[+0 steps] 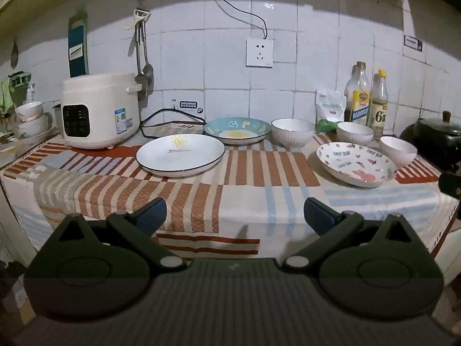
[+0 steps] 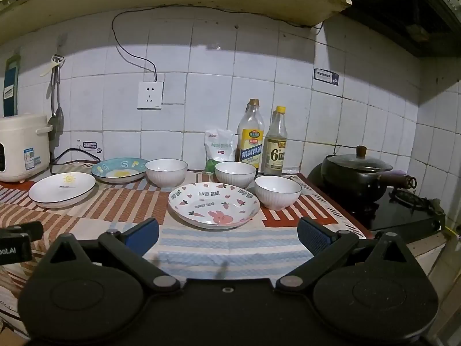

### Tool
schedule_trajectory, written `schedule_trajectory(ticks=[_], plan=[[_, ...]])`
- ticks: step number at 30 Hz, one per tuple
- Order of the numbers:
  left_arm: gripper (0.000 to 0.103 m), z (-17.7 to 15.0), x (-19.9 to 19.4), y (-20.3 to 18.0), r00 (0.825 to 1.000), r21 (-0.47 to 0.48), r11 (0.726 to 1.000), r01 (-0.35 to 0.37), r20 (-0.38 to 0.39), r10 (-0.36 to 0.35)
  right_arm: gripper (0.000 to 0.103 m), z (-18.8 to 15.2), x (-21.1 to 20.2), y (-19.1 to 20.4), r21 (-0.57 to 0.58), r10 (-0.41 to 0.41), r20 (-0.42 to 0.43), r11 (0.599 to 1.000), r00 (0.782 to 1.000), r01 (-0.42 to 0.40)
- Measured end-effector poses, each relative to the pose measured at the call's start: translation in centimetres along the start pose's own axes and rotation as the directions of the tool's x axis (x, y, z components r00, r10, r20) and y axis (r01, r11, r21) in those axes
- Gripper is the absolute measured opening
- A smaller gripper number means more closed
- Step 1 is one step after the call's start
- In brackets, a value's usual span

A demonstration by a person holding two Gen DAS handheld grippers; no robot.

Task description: Organize plates and bowls

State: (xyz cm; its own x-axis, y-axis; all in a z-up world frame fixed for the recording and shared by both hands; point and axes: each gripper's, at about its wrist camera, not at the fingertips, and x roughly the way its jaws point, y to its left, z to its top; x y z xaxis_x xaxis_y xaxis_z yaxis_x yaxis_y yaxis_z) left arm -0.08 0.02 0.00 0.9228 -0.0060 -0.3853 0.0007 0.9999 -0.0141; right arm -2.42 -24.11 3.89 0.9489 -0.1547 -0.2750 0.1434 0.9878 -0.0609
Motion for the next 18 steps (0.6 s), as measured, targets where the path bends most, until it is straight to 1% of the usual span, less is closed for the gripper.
schedule_trajectory(ticks=[4, 9, 10, 11, 12, 13, 18], plan=[[0.103, -0.2, -0.4, -0.2, 1.0, 0.007, 1.0, -0.002, 0.02, 0.002, 0.103, -0.1, 0.1, 0.0, 0.001, -0.002, -0.004, 1.0, 1.0, 0.002], [0.103, -0.4, -0.1, -0.5, 1.0, 0.02, 1.0, -0.007, 0.015, 0.006, 0.103, -0.3, 0.1, 0.2, -0.002, -0.002, -0.008, 1.0, 1.0, 0.002], [0.103, -0.5, 0.0, -0.5, 0.999, -0.007, 1.0, 0.0, 0.036, 0.001, 0.103, -0.3, 0.2, 0.2, -0.004, -0.002, -0.008, 1.0, 1.0, 0.002], [0.103, -0.4, 0.0, -0.4, 0.999, -0.009, 1.0, 0.001, 0.037, -0.001, 0.103, -0.3, 0.2, 0.2, -0.005, -0.003, -0.007, 1.0, 1.0, 0.003], [0.103, -0.4, 0.0, -0.5, 0.999, -0.009, 1.0, 0.002, 0.036, -0.001, 0.103, -0.3, 0.2, 0.2, -0.006, -0.004, -0.007, 1.0, 1.0, 0.004], [0.103, -0.7, 0.2, -0.2, 1.0, 0.04, 0.999, -0.01, 0.007, 0.01, 0.103, -0.4, 0.2, 0.3, -0.007, -0.006, -0.008, 1.0, 1.0, 0.006], [0.103, -1.2, 0.1, -0.2, 1.0, 0.046, 0.999, -0.01, 0.005, 0.009, 0.103, -0.4, 0.2, 0.2, -0.006, -0.005, -0.01, 1.0, 1.0, 0.005]])
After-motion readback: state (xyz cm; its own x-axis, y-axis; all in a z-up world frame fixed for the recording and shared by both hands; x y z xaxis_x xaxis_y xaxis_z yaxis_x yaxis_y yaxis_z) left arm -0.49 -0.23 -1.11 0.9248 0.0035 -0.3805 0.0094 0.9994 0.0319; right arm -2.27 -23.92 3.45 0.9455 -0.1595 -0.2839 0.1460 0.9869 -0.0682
